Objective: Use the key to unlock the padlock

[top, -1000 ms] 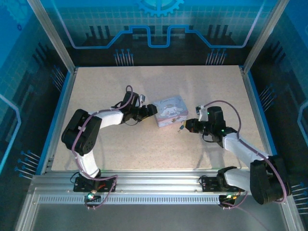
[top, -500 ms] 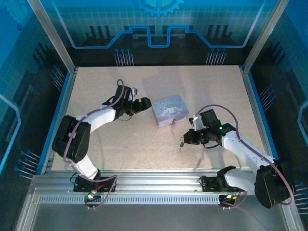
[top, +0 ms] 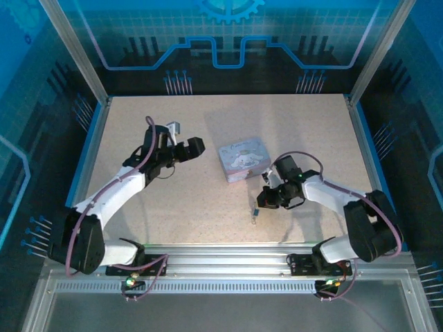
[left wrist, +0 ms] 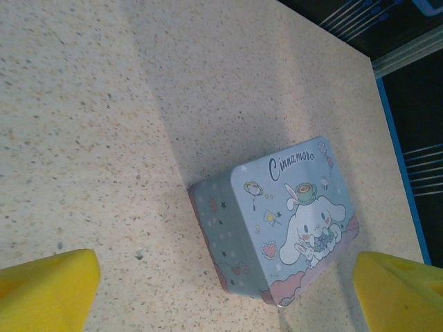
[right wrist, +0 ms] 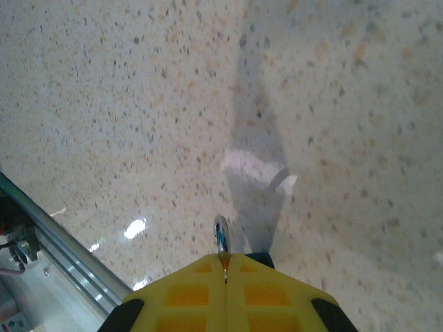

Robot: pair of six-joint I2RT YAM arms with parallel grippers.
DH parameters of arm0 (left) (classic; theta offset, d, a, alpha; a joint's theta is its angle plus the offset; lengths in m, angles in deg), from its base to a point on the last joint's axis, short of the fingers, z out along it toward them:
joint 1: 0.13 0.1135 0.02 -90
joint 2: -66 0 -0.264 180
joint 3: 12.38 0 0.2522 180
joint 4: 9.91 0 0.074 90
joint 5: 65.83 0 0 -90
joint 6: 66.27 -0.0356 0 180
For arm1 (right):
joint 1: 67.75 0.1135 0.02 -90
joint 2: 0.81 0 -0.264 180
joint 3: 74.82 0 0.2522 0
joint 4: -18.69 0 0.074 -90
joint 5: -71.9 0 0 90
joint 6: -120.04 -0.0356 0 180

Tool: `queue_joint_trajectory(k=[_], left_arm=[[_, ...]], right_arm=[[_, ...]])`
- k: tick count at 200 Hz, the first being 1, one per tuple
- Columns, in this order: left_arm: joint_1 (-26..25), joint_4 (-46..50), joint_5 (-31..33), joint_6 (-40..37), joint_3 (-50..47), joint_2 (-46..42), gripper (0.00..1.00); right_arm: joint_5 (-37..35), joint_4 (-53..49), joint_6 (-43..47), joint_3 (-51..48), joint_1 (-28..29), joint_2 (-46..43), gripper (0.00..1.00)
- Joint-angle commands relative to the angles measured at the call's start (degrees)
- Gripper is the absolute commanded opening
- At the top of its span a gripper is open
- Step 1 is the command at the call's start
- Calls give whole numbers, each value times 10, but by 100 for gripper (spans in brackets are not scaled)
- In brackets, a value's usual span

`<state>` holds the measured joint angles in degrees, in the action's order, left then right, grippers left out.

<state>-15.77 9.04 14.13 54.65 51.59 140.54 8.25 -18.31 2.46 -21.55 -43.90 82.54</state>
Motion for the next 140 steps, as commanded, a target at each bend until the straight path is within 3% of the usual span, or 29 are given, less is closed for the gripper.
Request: queue_joint_trajectory(k=[1, 54, 105, 140], left_arm=[[10, 25, 18, -24, -6, -27, 96], [23, 40, 30, -37, -8, -67, 97], [31, 49, 94, -64, -17, -141, 99], [32, 62, 168, -112, -20, -203, 99]], right_arm=[[24, 48, -4, 19, 9, 37, 2], [-14, 46, 6, 30, 9, 29, 29], [-125, -56, 45, 58, -8, -112, 54], [-209, -96, 79, 75, -58, -214, 65]])
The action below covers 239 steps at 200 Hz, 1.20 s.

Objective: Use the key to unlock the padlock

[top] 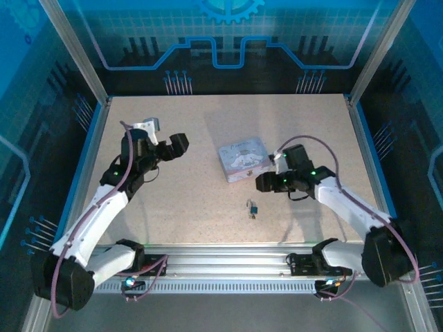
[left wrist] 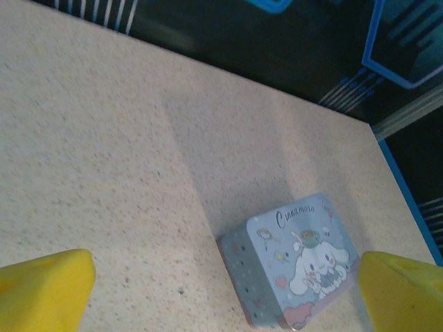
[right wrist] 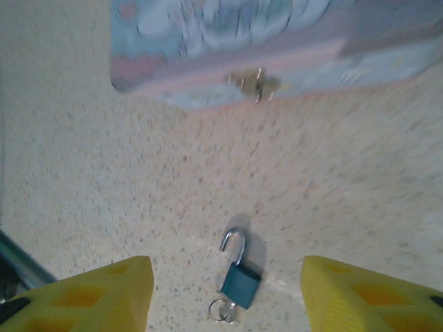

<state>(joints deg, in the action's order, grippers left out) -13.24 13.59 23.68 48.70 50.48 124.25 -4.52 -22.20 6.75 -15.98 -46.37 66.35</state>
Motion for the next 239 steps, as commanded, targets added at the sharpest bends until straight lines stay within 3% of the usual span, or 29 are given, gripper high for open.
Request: queue_joint_trajectory(k=[1, 39, 55, 95, 135, 165, 214, 229, 239], left_arm=[[7, 16, 76, -53, -9, -42, 99], [9, 16, 183, -111, -23, -101, 99], [10, 10, 224, -121, -45, -112, 99], [11, -76, 296, -160, -145, -106, 99], [14, -260, 351, -214, -281, -93, 99], [24, -276, 343, -204, -302, -72, 99], [41, -310, 304, -203, -319, -14, 99], [57, -336, 271, -197, -326, 7, 99], [69, -354, 248, -191, -328, 25, 99]], right_arm=[[-84, -58, 37, 20, -35, -54, 65], [-179, -64, 72, 21, -99, -130, 84], [-228, -33, 87, -5, -122, -161, 100], [-314, 134, 179, -130, -160, -207, 100], [-284, 304, 194, -215, -217, -150, 100], [-262, 468, 181, -271, -241, -90, 100], [-207, 633, 214, -288, -245, -8, 100], [-189, 672, 223, -281, -245, 26, 100], [-183, 638, 224, -257, -245, 40, 100]])
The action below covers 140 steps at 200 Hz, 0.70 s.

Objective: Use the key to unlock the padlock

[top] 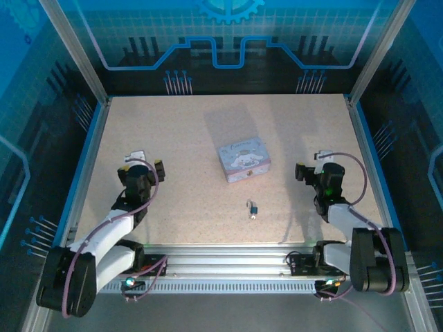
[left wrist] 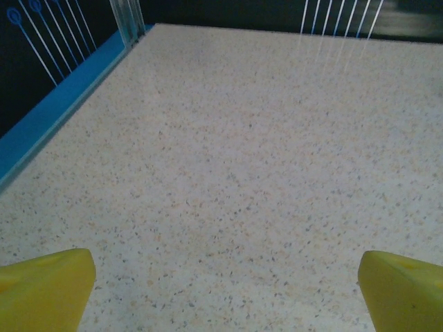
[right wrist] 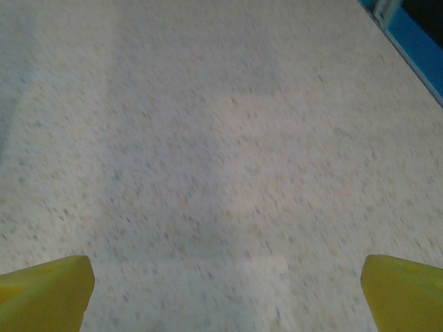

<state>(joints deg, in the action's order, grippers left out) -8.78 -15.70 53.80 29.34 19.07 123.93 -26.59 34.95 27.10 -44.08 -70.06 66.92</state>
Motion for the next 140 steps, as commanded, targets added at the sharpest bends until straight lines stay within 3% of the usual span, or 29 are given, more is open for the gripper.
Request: queue_joint_trajectory(k=[1, 74, 110, 124, 140], left_arm=[[25, -64, -56, 3, -13, 31, 99], [74, -199, -173, -31, 20, 162, 99], [93, -341, -224, -28, 13, 266, 99], [94, -447, -235, -37, -6, 323, 99], [95, -393, -251, -37, 0, 299, 99]], right_arm=[[39, 67, 22, 26, -7, 34, 100], [106, 53, 40, 35, -5, 39, 100], [116, 106, 7, 28, 3, 61, 100], [116, 139, 8, 23, 10, 83, 100], [109, 177, 10, 23, 18, 120, 100]])
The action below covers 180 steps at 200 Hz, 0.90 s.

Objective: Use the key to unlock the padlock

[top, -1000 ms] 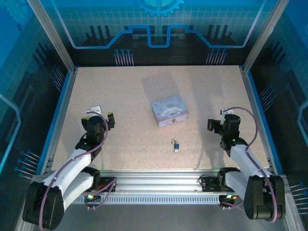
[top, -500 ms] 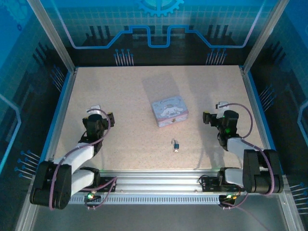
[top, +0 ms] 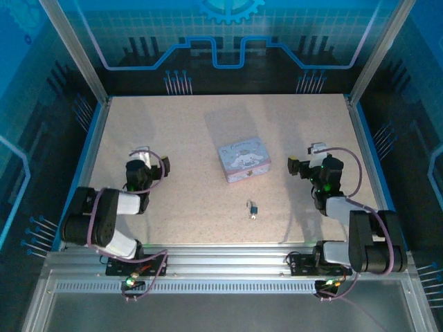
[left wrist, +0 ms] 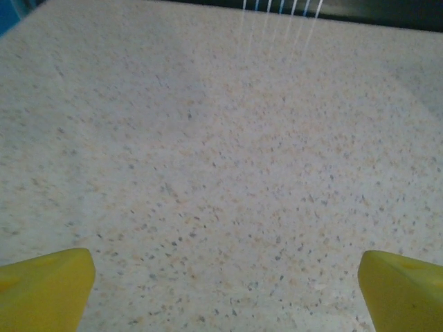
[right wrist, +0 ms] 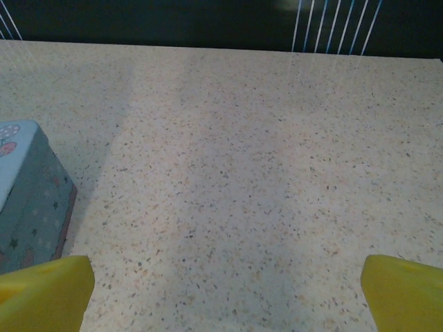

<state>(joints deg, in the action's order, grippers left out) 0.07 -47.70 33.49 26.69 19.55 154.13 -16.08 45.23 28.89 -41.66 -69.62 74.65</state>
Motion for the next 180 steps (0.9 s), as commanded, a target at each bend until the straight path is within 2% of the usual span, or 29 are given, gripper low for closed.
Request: queue_joint_trajectory(k=[1, 10, 23, 31, 45, 180], left_arm=[[6, -75, -49, -11, -4, -2, 99], [7, -91, -58, -15, -2, 9, 99], [8, -35, -59, -15, 20, 3, 99], [8, -16, -59, -15, 33, 5, 99], [8, -16, -63, -16, 34, 5, 99], [7, -14, -62, -16, 34, 5, 99]], right_arm=[[3, 76, -7, -1, 14, 45, 100], [-4, 91, -5, 2, 20, 70, 100], [-14, 113, 10, 12, 32, 106, 100], [-14, 54, 15, 34, 38, 98, 100], [-33, 16, 14, 57, 44, 105, 100], [-47, 25, 18, 56, 51, 108, 100]])
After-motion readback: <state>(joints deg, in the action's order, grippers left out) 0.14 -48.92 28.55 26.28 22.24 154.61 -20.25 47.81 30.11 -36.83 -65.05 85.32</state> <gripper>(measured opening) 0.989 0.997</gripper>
